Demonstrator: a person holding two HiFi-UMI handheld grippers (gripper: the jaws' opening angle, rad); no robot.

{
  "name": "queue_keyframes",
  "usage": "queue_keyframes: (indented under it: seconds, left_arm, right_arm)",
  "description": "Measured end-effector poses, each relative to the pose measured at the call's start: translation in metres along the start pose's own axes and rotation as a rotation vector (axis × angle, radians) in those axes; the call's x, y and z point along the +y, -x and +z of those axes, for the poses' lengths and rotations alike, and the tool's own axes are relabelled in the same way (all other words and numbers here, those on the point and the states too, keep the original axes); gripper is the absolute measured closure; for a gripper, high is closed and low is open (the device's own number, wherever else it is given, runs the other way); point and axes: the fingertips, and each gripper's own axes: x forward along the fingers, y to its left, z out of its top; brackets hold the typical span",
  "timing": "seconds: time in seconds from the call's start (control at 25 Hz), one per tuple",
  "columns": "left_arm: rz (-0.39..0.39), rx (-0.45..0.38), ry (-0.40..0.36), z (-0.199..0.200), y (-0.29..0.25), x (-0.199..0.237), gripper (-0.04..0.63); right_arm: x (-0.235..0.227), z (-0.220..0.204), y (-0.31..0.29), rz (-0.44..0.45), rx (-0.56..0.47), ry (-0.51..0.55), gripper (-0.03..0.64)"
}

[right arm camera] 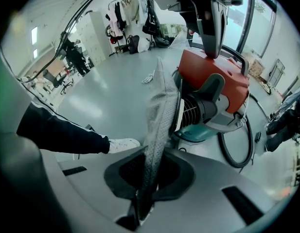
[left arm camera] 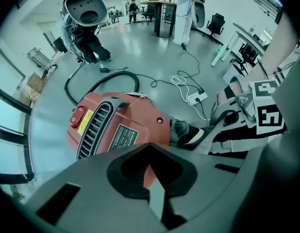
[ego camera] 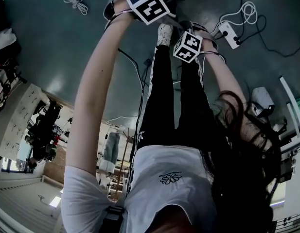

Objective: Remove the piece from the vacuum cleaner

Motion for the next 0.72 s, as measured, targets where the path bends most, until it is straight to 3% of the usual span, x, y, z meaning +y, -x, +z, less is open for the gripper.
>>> queue_keyframes:
  seconds: [0.28, 0.72]
  left_arm:
    - [0.000, -0.002, 0.006, -0.001, -0.002, -0.002, 0.592]
    - [0.003, -0.022, 0.018, -0.001, -0.004, -0.004, 0.593]
  right_arm:
    - [0.006, 0.003, 0.001, 0.011, 0.004, 0.036, 0.594]
    - [0.015, 0.004, -0.006, 0.017, 0.022, 0.175, 0.592]
